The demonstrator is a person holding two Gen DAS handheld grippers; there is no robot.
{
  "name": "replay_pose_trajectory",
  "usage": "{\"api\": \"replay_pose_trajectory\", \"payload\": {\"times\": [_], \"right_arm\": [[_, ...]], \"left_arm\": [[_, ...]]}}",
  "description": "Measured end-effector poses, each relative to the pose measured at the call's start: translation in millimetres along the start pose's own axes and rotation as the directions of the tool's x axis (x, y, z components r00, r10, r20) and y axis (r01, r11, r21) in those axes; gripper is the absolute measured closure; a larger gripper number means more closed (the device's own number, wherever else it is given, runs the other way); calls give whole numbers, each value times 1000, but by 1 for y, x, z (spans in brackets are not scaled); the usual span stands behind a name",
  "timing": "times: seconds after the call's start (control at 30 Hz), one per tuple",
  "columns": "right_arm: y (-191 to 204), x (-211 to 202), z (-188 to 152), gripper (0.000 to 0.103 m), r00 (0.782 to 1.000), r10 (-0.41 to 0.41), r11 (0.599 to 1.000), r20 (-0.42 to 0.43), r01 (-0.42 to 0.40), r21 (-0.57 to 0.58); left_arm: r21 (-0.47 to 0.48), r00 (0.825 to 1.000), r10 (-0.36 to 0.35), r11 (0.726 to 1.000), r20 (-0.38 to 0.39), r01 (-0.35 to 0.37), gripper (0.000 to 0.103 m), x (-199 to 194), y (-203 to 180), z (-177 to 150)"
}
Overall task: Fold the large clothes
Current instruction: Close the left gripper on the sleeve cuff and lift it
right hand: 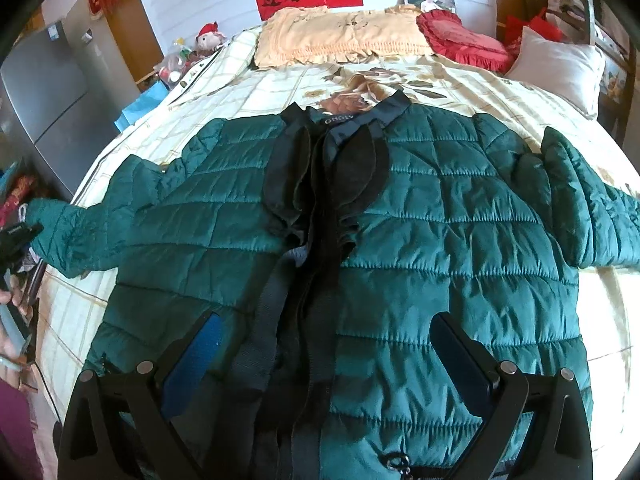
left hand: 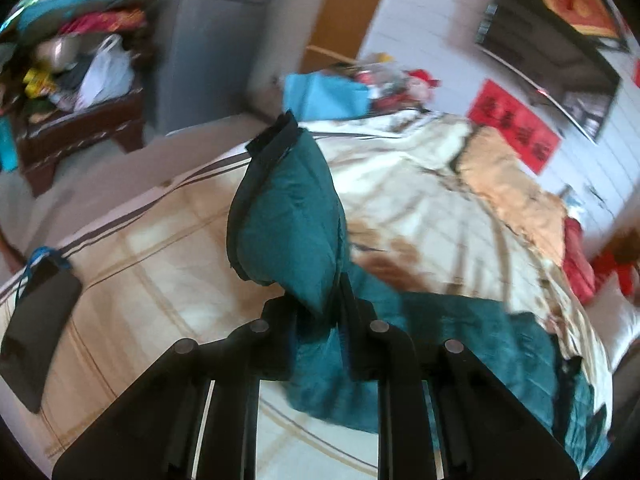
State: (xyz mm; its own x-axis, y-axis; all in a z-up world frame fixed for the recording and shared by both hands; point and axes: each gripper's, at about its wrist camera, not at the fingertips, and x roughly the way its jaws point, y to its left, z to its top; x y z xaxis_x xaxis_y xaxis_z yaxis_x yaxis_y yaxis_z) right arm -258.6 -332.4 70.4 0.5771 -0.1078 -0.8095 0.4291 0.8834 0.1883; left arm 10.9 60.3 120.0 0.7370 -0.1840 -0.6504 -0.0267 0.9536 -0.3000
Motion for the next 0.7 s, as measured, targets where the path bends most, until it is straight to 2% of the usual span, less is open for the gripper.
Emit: {"api": "replay_pose_trajectory", "payload": {"times": [0.33, 0.7], "right_arm": [[-21, -21, -8, 0, 1000, -15, 1000, 27, 14, 12], [-43, -38, -12, 0, 999, -15, 999, 50, 13, 42]], "left_arm": [[139, 989, -142, 979, -35, 146, 88, -37, -94, -20], [235, 969, -218, 942, -115, 240, 88, -50, -173, -58]]}}
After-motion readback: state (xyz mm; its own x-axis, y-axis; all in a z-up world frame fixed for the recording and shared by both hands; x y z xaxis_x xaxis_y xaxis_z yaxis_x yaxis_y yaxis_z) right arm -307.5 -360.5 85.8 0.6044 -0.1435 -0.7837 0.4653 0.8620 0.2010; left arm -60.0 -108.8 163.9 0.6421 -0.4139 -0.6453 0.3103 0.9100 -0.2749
